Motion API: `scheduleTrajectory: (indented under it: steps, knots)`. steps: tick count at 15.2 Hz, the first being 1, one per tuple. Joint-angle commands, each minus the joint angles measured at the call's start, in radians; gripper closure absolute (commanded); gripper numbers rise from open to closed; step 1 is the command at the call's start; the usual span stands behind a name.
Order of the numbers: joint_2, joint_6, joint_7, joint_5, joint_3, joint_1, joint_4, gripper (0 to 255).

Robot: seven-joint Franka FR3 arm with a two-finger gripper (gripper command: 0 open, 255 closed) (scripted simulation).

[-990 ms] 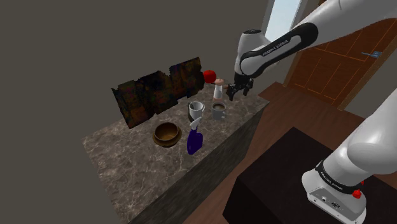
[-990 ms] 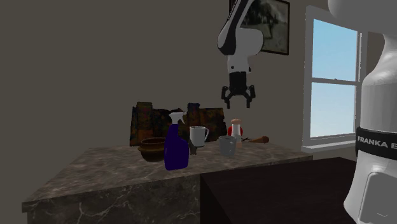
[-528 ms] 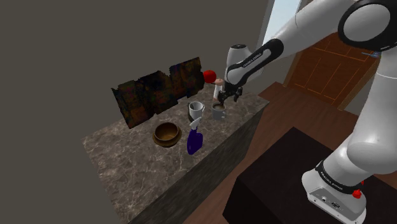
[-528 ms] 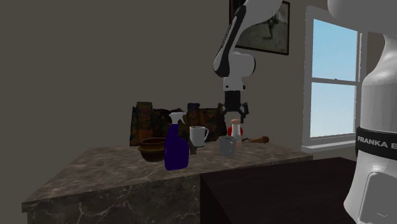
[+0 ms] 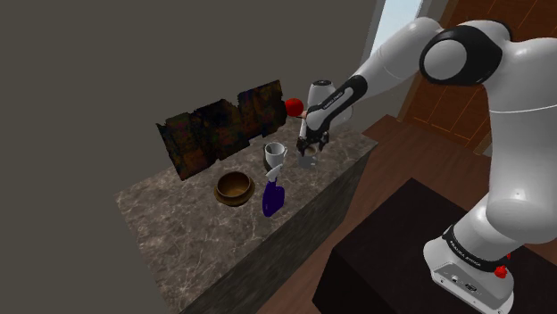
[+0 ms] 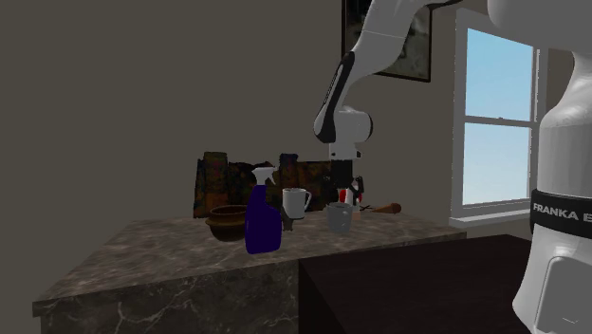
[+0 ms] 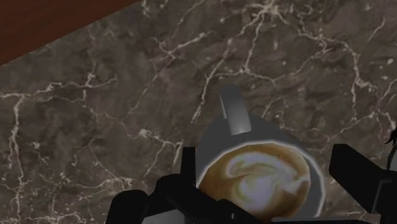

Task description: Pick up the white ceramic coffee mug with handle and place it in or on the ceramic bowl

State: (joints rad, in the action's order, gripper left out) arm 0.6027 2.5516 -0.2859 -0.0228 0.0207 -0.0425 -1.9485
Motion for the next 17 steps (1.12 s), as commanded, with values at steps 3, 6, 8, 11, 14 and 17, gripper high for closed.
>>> scheduleTrajectory:
  steps: [3, 6, 8, 11, 14, 17]
  knots:
    - [0.052, 0.033, -0.003, 0.0, -0.001, 0.002, 0.02, 0]
    - [0.083, 0.054, -0.003, -0.001, -0.002, 0.002, 0.029, 0]
    - [0.083, 0.054, -0.003, -0.001, -0.002, 0.002, 0.03, 0]
    - [0.083, 0.054, -0.003, -0.001, -0.002, 0.002, 0.03, 0]
    - [0.083, 0.054, -0.003, -0.001, -0.002, 0.002, 0.03, 255]
    - [0.083, 0.053, -0.003, -0.001, -0.002, 0.003, 0.03, 255]
